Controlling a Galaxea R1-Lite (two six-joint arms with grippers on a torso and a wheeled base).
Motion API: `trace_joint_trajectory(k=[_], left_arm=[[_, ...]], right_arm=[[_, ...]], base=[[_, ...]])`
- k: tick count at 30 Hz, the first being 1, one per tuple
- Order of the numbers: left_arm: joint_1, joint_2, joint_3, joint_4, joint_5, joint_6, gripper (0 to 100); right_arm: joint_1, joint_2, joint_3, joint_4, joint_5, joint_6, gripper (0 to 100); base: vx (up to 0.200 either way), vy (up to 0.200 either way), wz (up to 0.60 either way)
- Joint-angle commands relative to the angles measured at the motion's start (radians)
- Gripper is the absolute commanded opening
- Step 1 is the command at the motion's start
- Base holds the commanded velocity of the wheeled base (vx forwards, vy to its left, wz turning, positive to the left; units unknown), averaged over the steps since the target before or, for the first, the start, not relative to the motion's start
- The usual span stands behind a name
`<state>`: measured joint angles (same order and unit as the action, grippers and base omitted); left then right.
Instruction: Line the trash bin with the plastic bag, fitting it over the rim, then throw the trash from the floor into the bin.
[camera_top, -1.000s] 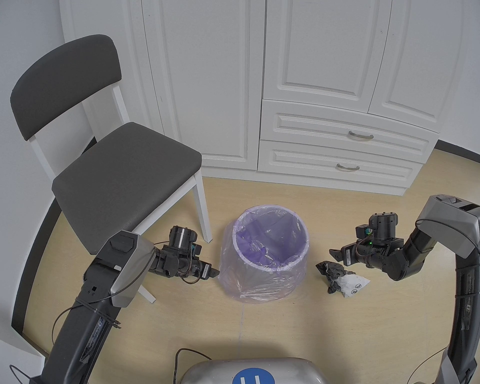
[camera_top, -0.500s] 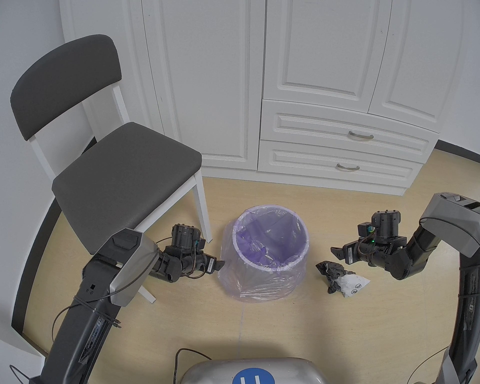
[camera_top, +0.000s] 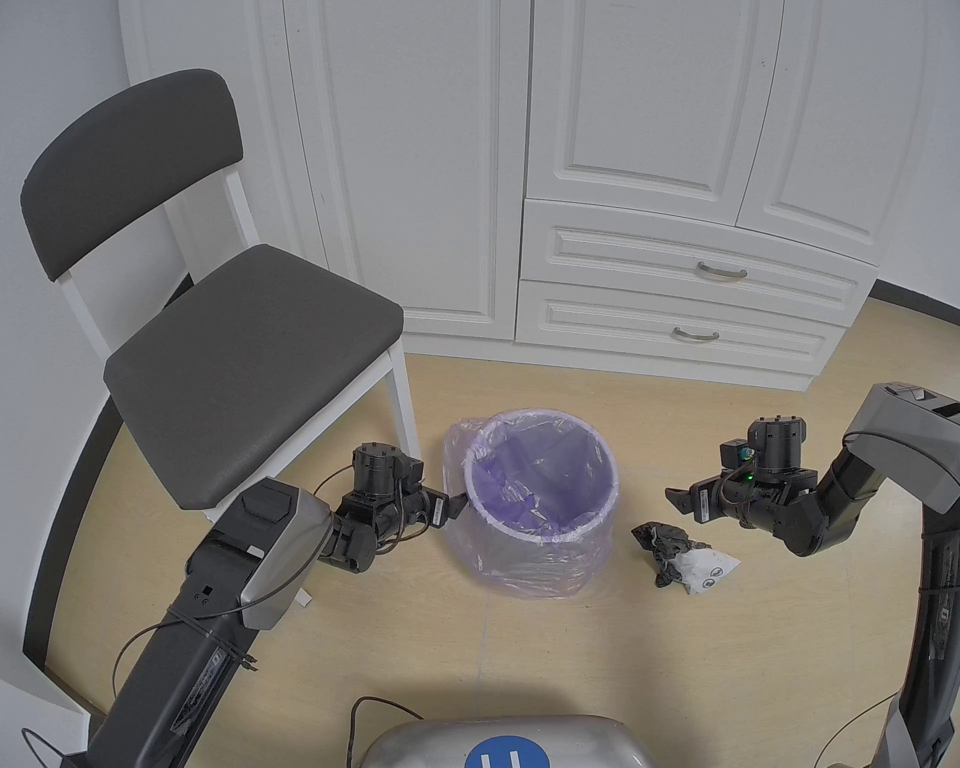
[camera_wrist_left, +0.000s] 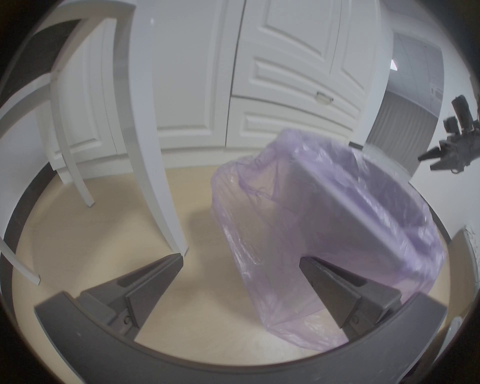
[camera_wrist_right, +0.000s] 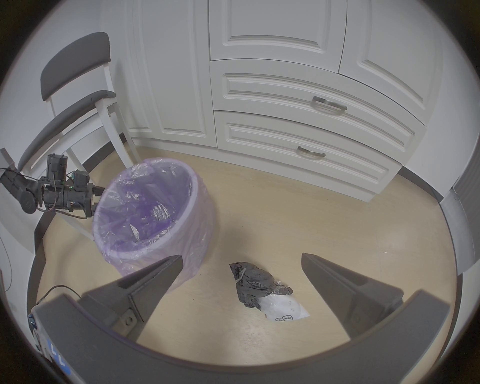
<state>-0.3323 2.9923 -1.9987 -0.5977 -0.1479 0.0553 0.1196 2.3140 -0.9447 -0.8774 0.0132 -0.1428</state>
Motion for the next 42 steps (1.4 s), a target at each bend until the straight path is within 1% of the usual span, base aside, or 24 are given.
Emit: trace_joint_trajectory(k=[1,4,6,8,17,20,21,22,23,25,26,27,28,29,31,35,39,41,42], left_arm=[[0.004,0.019,-0.001,-0.083,0.05,-0.054,100],[0.004,0.02,-0.001,-0.11,0.082,-0.066,100],[0.004,0.031,-0.001,-0.143,0.119,-0.066,100],[-0.001,0.036,-0.001,-0.139,0.14,-0.058,100],[-0.017,0.016,0.035,-0.131,0.119,-0.055,100],[-0.017,0.01,0.023,-0.074,0.074,-0.054,100],[-0.017,0.01,0.023,-0.074,0.074,-0.054,100],[-0.019,0.017,0.006,-0.028,0.059,-0.054,100],[-0.019,0.019,0.003,-0.025,0.057,-0.052,100],[-0.022,0.023,-0.001,0.101,0.053,-0.035,100],[-0.022,0.023,-0.001,0.108,0.053,-0.034,100],[-0.02,0.019,-0.001,0.171,0.044,-0.011,100],[-0.02,0.019,-0.001,0.171,0.044,-0.011,100],[-0.014,0.019,-0.001,0.19,0.017,0.023,100],[-0.011,0.017,-0.001,0.197,0.011,0.031,100],[-0.01,0.019,-0.001,0.177,0.013,0.032,100],[-0.016,0.007,-0.001,0.035,0.017,0.026,100],[-0.016,-0.013,0.04,0.004,0.019,0.026,100],[-0.017,-0.099,0.164,-0.036,0.021,0.026,100]], right_arm=[[0.002,0.004,0.0,-0.008,0.001,0.0,100],[0.003,0.002,0.009,-0.008,0.001,0.0,100],[0.005,0.001,0.015,-0.006,0.001,0.0,100],[0.005,-0.001,0.023,-0.006,-0.001,-0.001,100],[-0.001,-0.01,0.035,-0.003,0.001,-0.003,100],[-0.003,-0.012,0.032,-0.002,0.001,-0.003,100],[-0.003,-0.012,0.032,-0.002,0.001,-0.003,100],[-0.006,-0.015,0.033,-0.003,0.001,-0.003,100],[-0.006,-0.015,0.033,-0.003,0.001,-0.003,100],[-0.011,-0.024,0.035,0.006,0.007,-0.003,100],[-0.011,-0.024,0.035,0.006,0.007,-0.003,100],[-0.015,-0.025,0.035,0.008,0.008,-0.003,100],[-0.015,-0.025,0.035,0.008,0.008,-0.003,100],[-0.017,-0.025,0.035,0.009,0.01,-0.003,100],[-0.018,-0.024,0.033,0.009,0.01,-0.003,100],[-0.018,-0.024,0.03,0.009,0.01,-0.003,100],[-0.018,-0.033,0.037,0.009,0.01,-0.003,100],[-0.018,-0.041,0.043,0.011,0.01,-0.003,100],[-0.018,-0.061,0.067,0.021,0.011,-0.004,100]], base=[[0.0,0.0,0.0],[0.0,0.0,0.0],[0.0,0.0,0.0],[0.0,0.0,0.0],[0.0,0.0,0.0],[0.0,0.0,0.0],[0.0,0.0,0.0],[0.0,0.0,0.0],[0.0,0.0,0.0],[0.0,0.0,0.0],[0.0,0.0,0.0],[0.0,0.0,0.0],[0.0,0.0,0.0],[0.0,0.0,0.0],[0.0,0.0,0.0],[0.0,0.0,0.0],[0.0,0.0,0.0],[0.0,0.0,0.0],[0.0,0.0,0.0]])
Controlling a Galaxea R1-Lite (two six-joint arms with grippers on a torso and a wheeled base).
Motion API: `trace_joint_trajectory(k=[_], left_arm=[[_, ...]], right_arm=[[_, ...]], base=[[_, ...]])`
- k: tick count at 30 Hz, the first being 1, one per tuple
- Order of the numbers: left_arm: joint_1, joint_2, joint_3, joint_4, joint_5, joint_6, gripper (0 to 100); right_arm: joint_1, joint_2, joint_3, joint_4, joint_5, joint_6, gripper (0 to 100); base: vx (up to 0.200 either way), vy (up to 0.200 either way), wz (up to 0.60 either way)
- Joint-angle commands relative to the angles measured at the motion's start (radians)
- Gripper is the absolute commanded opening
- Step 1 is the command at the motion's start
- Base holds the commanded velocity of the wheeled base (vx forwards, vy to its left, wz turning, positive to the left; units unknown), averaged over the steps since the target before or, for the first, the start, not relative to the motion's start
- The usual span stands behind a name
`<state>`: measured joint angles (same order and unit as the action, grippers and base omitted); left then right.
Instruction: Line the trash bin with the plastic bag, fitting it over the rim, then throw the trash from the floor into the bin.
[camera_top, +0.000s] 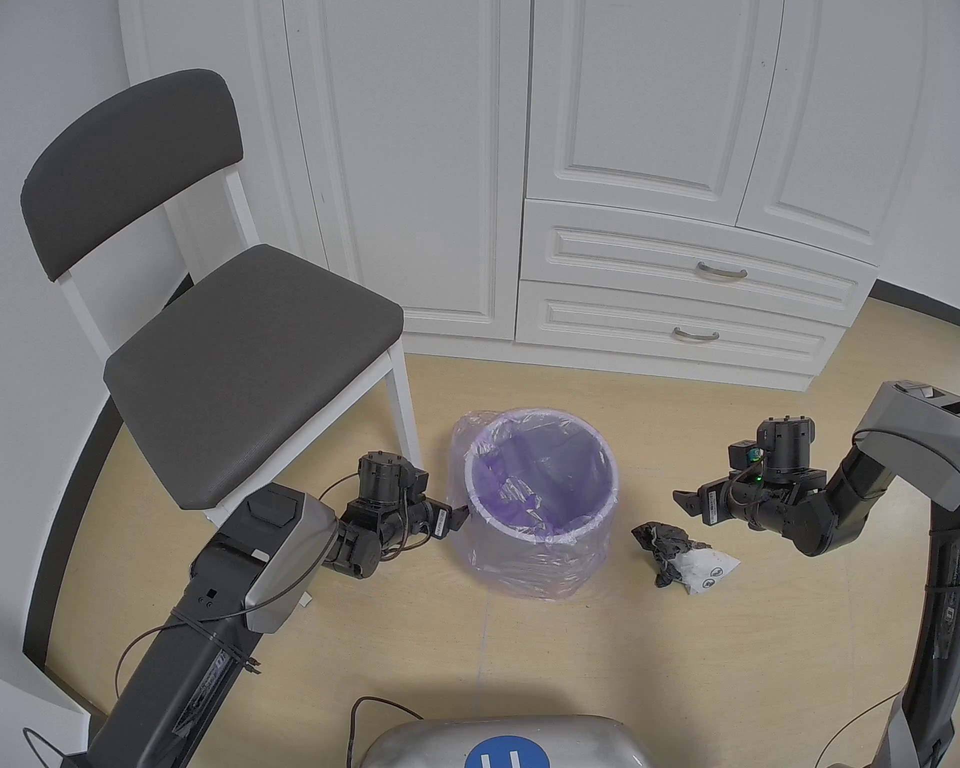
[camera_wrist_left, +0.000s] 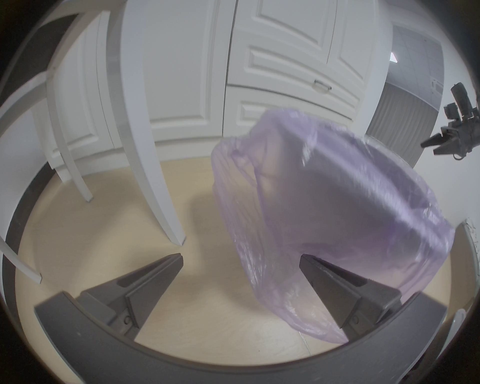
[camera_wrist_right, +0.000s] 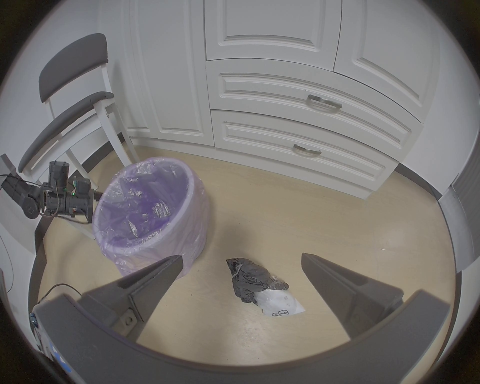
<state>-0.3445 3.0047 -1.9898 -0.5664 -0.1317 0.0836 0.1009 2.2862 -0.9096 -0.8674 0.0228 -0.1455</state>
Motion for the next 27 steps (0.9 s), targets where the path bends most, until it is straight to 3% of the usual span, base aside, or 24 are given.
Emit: trace_joint_trajectory(k=[1,6,13,15,18,19,20,23,27], left_arm=[[-0.005,-0.161,0.232,-0.084,0.001,-0.001,100],[-0.005,-0.389,0.606,-0.145,-0.005,0.01,100],[-0.01,-0.604,1.011,-0.323,0.003,0.008,100],[-0.014,-0.662,1.129,-0.394,0.006,0.008,100],[-0.024,-0.77,1.321,-0.527,0.007,0.005,100],[-0.024,-0.77,1.321,-0.527,0.007,0.005,100],[-0.03,-0.828,1.428,-0.615,0.007,-0.001,100],[-0.039,-0.886,1.548,-0.708,0.007,-0.002,100],[-0.099,-1.007,1.801,-0.968,0.027,-0.03,100]], right_arm=[[0.002,-0.048,0.046,0.027,0.002,-0.003,100],[0.002,-0.16,0.097,0.157,0.009,-0.055,100],[0.01,-0.275,0.25,0.157,0.008,-0.045,100],[0.003,-0.297,0.301,0.157,-0.001,-0.031,100],[0.002,-0.379,0.39,0.159,-0.003,0.057,100],[0.002,-0.379,0.39,0.159,-0.003,0.057,100],[0.002,-0.439,0.446,0.159,-0.003,0.093,100],[0.002,-0.505,0.505,0.157,-0.001,0.107,100],[-0.001,-0.629,0.589,0.156,-0.006,0.1,100]], base=[[0.0,0.0,0.0],[0.0,0.0,0.0],[0.0,0.0,0.0],[0.0,0.0,0.0],[0.0,0.0,0.0],[0.0,0.0,0.0],[0.0,0.0,0.0],[0.0,0.0,0.0],[0.0,0.0,0.0]])
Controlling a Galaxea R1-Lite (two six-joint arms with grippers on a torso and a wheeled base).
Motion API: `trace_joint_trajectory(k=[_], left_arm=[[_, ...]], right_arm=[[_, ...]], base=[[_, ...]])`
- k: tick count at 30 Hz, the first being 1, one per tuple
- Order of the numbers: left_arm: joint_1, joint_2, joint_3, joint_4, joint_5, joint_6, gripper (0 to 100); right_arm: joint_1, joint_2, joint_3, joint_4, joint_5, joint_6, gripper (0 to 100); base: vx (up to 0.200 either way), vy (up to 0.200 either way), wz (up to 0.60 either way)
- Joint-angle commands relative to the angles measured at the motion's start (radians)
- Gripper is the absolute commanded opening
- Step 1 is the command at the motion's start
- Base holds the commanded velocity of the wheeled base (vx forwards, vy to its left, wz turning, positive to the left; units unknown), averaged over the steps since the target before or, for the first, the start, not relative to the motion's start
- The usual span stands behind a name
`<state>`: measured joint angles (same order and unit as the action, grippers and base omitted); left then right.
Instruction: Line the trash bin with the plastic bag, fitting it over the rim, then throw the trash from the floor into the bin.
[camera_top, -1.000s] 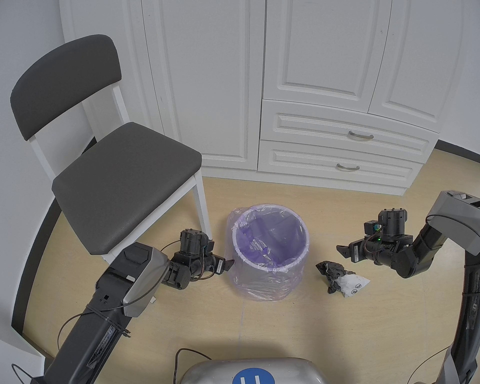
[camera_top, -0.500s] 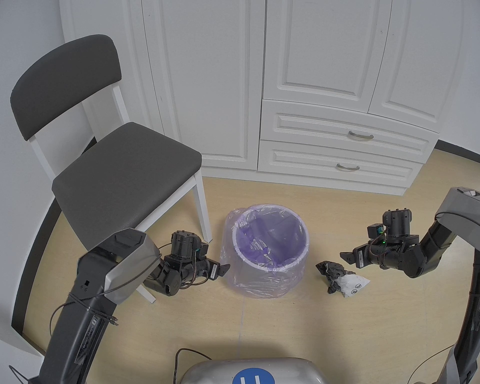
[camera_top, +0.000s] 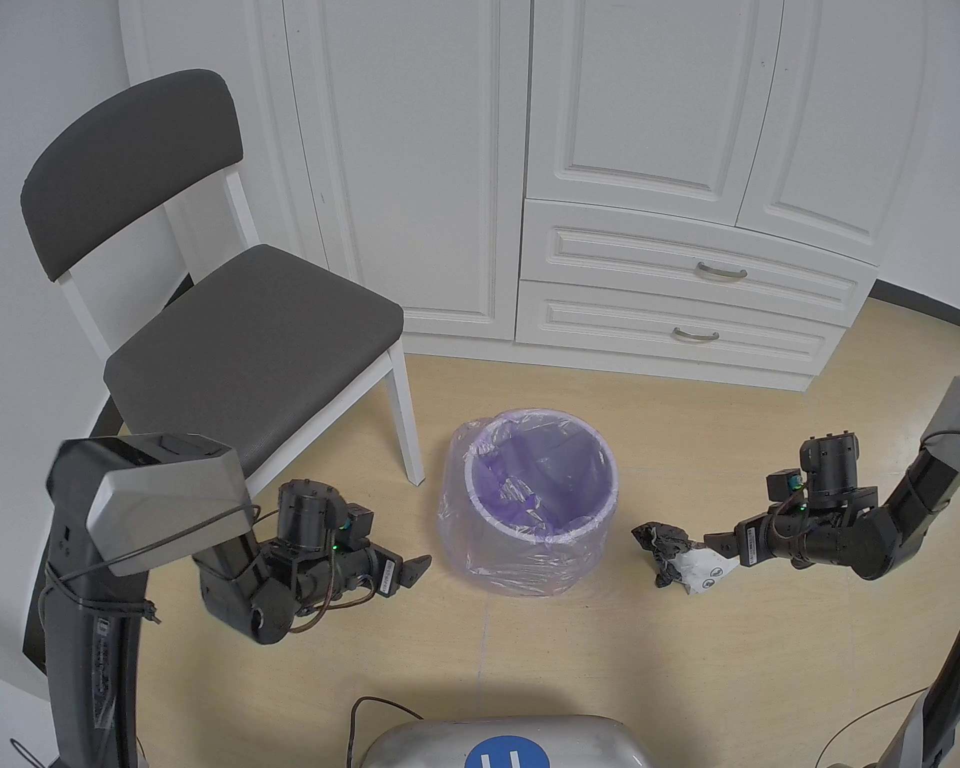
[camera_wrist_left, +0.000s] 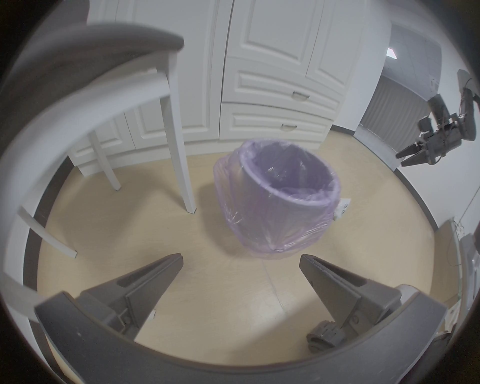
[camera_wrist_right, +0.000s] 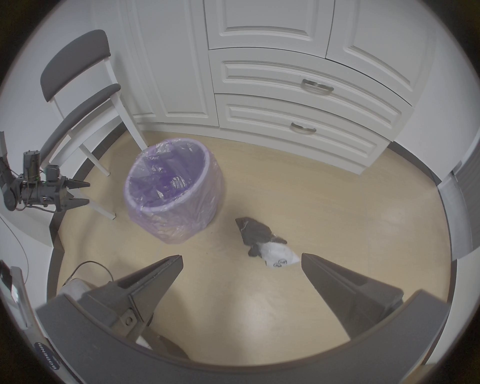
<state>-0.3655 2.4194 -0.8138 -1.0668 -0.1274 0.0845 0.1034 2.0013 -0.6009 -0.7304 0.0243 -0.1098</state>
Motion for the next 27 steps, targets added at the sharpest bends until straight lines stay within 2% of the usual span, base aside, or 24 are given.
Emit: trace_joint_trajectory(k=[1,3,7,8,14,18,21,24,27], left_arm=[[-0.078,-0.422,0.625,-0.467,0.023,-0.031,100],[-0.156,-0.574,0.713,-0.464,0.106,-0.068,100],[-0.22,-0.74,0.756,-0.463,0.172,-0.164,100],[-0.22,-0.752,0.757,-0.463,0.173,-0.169,100],[-0.179,-1.003,0.808,-0.452,0.201,-0.175,100],[-0.162,-1.043,0.8,-0.441,0.21,-0.166,100],[-0.147,-1.053,0.802,-0.44,0.229,-0.088,100],[-0.108,-1.05,0.808,-0.44,0.31,0.023,100],[-0.105,-1.056,0.797,-0.44,0.367,0.07,100]], right_arm=[[-0.004,-0.345,0.28,0.019,-0.007,0.064,100],[-0.004,-0.452,0.294,0.034,-0.021,0.041,100],[-0.018,-0.547,0.3,0.059,-0.027,0.004,100],[-0.021,-0.556,0.3,0.059,-0.03,-0.001,100],[-0.12,-0.725,0.325,0.059,-0.109,-0.153,100],[-0.134,-0.796,0.342,0.059,-0.11,-0.199,100],[-0.136,-0.914,0.368,0.059,-0.109,-0.297,100],[-0.136,-1.006,0.391,0.06,-0.109,-0.381,100],[-0.136,-1.07,0.391,0.077,-0.109,-0.432,100]], base=[[0.0,0.0,0.0],[0.0,0.0,0.0],[0.0,0.0,0.0],[0.0,0.0,0.0],[0.0,0.0,0.0],[0.0,0.0,0.0],[0.0,0.0,0.0],[0.0,0.0,0.0],[0.0,0.0,0.0]])
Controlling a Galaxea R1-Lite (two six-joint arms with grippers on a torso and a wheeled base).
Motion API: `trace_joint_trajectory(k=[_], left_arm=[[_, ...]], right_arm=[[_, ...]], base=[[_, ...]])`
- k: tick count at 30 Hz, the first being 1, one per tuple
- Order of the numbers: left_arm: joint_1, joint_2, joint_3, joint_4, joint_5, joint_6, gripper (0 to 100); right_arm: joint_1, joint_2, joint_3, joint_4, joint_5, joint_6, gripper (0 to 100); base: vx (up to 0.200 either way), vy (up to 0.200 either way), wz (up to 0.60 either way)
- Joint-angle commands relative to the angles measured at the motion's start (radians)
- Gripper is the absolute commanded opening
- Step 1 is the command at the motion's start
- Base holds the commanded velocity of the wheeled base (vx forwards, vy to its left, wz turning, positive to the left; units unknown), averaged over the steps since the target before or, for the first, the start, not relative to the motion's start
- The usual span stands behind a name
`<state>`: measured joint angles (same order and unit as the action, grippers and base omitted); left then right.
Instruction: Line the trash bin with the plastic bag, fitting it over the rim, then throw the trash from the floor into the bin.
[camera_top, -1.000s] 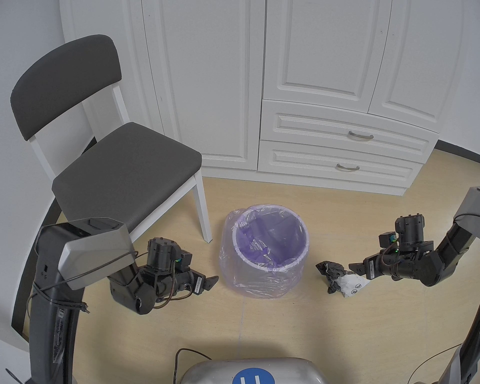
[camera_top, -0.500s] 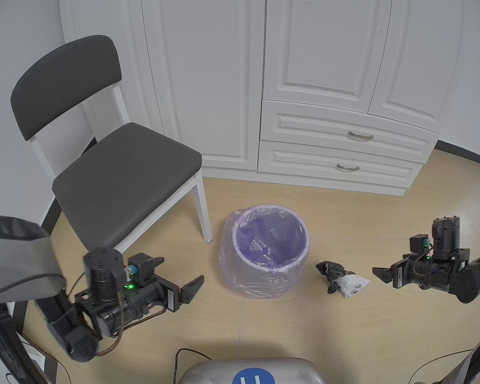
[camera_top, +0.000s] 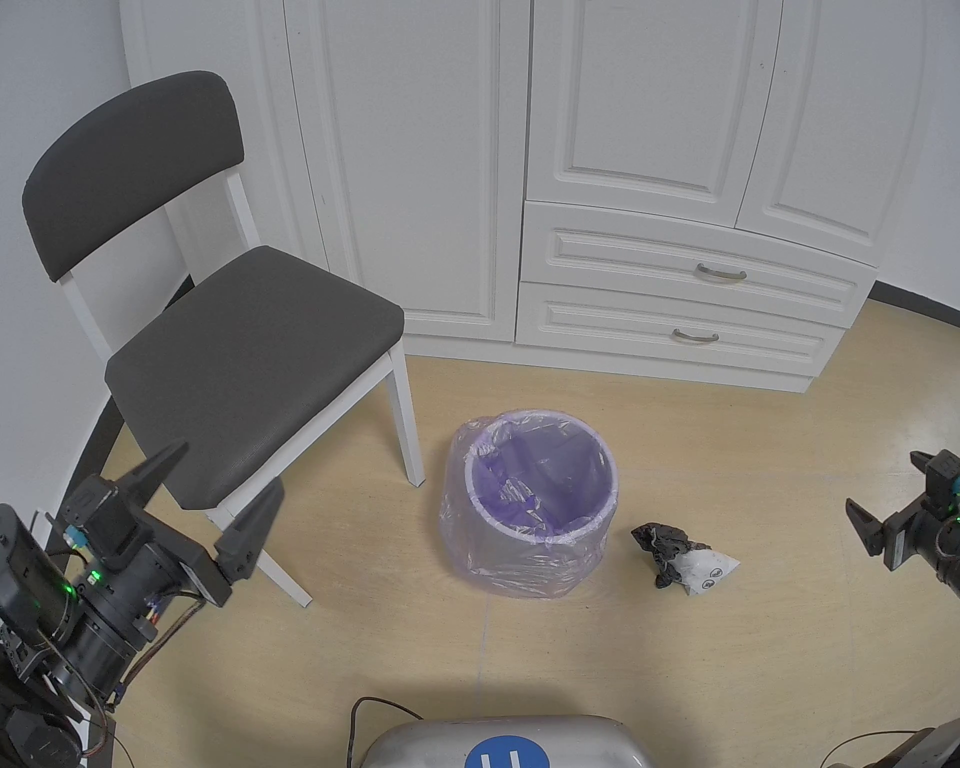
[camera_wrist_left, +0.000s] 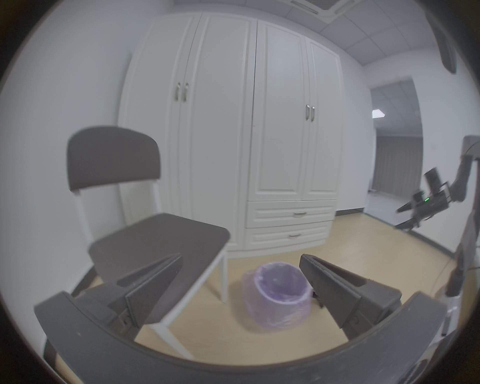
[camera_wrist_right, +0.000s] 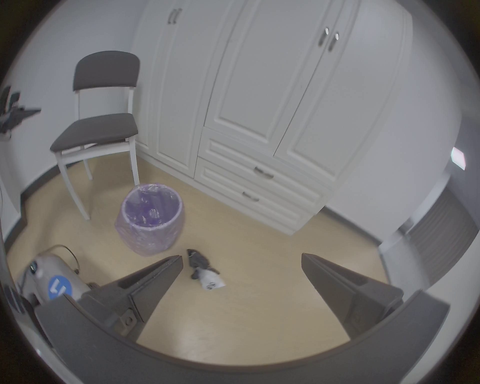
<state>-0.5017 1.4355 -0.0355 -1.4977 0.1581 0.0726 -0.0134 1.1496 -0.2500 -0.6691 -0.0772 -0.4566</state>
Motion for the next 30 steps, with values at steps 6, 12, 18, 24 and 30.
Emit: trace_joint_trajectory(k=[6,12,18,24,30], left_arm=[[0.043,-0.093,-0.03,0.03,0.092,0.098,100],[0.038,-0.173,-0.113,0.252,0.09,0.09,100],[0.038,-0.297,-0.175,0.49,0.09,0.07,100],[0.042,-0.434,-0.29,0.777,0.089,-0.005,100],[0.04,-0.503,-0.336,0.913,0.083,-0.016,100]], right_arm=[[0.023,-0.232,-0.104,0.252,-0.006,-0.002,100],[0.119,0.061,-0.58,0.839,-0.004,0.55,100],[0.122,0.417,-0.792,1.062,-0.004,0.783,100],[0.13,0.671,-0.755,0.839,-0.007,0.786,100],[0.13,0.762,-0.723,0.727,-0.012,0.78,100]], base=[[0.0,0.0,0.0],[0.0,0.0,0.0],[0.0,0.0,0.0],[0.0,0.0,0.0],[0.0,0.0,0.0]])
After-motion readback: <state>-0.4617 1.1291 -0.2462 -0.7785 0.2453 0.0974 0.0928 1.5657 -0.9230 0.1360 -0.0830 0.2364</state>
